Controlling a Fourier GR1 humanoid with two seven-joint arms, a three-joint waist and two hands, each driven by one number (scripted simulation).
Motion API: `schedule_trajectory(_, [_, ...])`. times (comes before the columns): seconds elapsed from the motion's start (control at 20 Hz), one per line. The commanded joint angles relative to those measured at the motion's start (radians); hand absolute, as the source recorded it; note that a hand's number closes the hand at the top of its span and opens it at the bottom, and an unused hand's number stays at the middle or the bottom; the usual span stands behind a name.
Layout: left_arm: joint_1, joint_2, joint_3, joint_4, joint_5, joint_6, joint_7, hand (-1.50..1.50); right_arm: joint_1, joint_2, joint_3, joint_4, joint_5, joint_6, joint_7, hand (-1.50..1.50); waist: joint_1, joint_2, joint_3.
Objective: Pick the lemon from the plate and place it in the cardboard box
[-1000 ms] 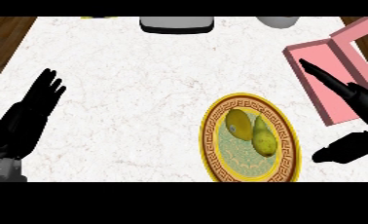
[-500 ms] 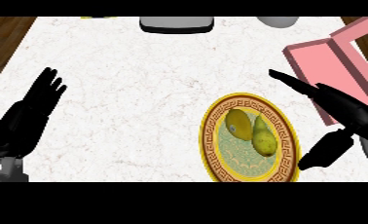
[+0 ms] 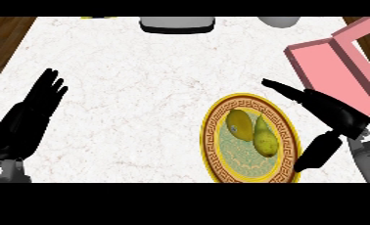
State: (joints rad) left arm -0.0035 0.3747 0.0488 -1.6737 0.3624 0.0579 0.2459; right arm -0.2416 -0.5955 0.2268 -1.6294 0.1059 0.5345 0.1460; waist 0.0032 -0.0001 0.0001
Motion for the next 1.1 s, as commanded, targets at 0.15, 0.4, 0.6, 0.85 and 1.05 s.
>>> schedule_trajectory(0.15, [0.069,-0.025,0.039,-0.094,-0.015,-0.034,0.035,0.0,-0.022,0.1,-0.043,-0.004,0.056,0.052,0.038,-1.5,0.003,-0.001,0.0])
schedule_trajectory(0.4, [-0.019,-0.051,0.061,0.08,-0.049,-0.094,-0.035,0.0,-0.031,0.138,-0.064,0.081,0.174,0.044,-0.107,-1.5,0.0,0.001,0.0])
schedule_trajectory(0.6, [0.05,-0.055,0.089,-0.053,-0.023,-0.105,0.037,0.0,-0.008,0.166,-0.073,-0.002,0.203,0.063,-0.052,-1.5,0.001,-0.001,0.0])
schedule_trajectory(0.85, [-0.018,-0.089,0.093,0.018,-0.077,-0.091,0.026,0.0,0.01,0.236,-0.042,-0.032,0.286,0.067,-0.009,-1.5,-0.001,0.0,0.0])
schedule_trajectory(1.05, [0.013,-0.125,0.086,0.043,-0.119,-0.11,-0.04,0.0,-0.001,0.253,-0.056,-0.028,0.311,0.102,0.012,-1.5,-0.002,0.0,0.0])
